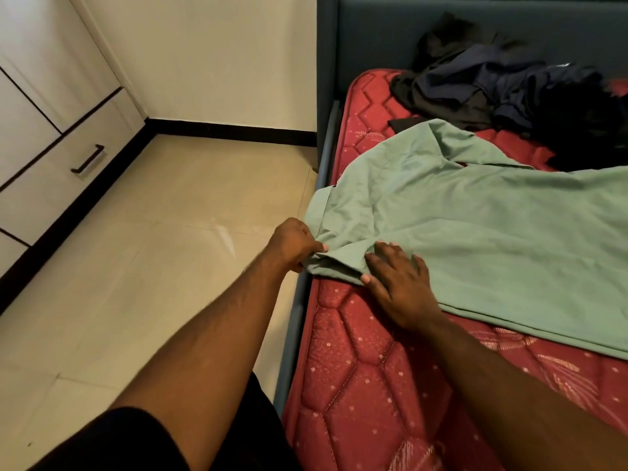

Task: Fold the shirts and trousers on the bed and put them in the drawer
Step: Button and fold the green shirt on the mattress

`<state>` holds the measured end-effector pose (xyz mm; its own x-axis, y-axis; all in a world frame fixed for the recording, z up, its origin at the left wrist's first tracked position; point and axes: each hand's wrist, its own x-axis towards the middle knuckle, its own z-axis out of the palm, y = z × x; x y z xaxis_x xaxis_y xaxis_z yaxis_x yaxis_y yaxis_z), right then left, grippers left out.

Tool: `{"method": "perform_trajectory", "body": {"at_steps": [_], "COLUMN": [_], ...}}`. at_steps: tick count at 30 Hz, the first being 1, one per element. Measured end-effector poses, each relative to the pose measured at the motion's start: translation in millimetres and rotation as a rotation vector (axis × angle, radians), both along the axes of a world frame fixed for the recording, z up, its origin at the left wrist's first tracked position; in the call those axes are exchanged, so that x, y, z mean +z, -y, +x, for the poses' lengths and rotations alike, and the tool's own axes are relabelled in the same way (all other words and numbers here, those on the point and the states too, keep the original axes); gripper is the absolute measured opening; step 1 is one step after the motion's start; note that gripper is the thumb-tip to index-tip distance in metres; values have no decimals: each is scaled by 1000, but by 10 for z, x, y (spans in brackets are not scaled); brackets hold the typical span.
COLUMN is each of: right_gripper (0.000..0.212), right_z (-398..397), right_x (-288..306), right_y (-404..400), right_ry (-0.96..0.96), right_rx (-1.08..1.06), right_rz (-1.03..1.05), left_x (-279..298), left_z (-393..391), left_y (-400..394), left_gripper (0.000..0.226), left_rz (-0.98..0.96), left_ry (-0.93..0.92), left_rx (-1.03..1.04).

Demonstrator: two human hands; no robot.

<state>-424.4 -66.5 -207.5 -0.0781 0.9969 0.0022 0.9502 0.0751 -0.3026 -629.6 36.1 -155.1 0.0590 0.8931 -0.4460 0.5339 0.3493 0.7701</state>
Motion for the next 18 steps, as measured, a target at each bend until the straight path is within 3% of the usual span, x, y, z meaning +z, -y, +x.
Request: {"method": "perform_trajectory", "body": {"at_steps": [4,6,9,13,18], "right_gripper": [84,81,75,73,72], "right_z": [24,30,20,27,8], "right_x": [-212,-244,-252,-258,-290], "right_y": [41,44,22,43,31], "right_ry": [115,121,145,155,173], "right_rx": [17,28,24,21,20], "right_rz": [-18,-16,-18,-3,13], "left_x": [-60,-198,-229,-202,-211], "left_z": [-95,-112,-98,-188,-96], "left_y": [-78,19,40,-33,8], "left_gripper": [27,23,25,32,47], "left_rz": [87,2,-125,-105,-95], "left_ry": [31,24,159,211,285], "left_rx": [250,257,276,383,306]}}
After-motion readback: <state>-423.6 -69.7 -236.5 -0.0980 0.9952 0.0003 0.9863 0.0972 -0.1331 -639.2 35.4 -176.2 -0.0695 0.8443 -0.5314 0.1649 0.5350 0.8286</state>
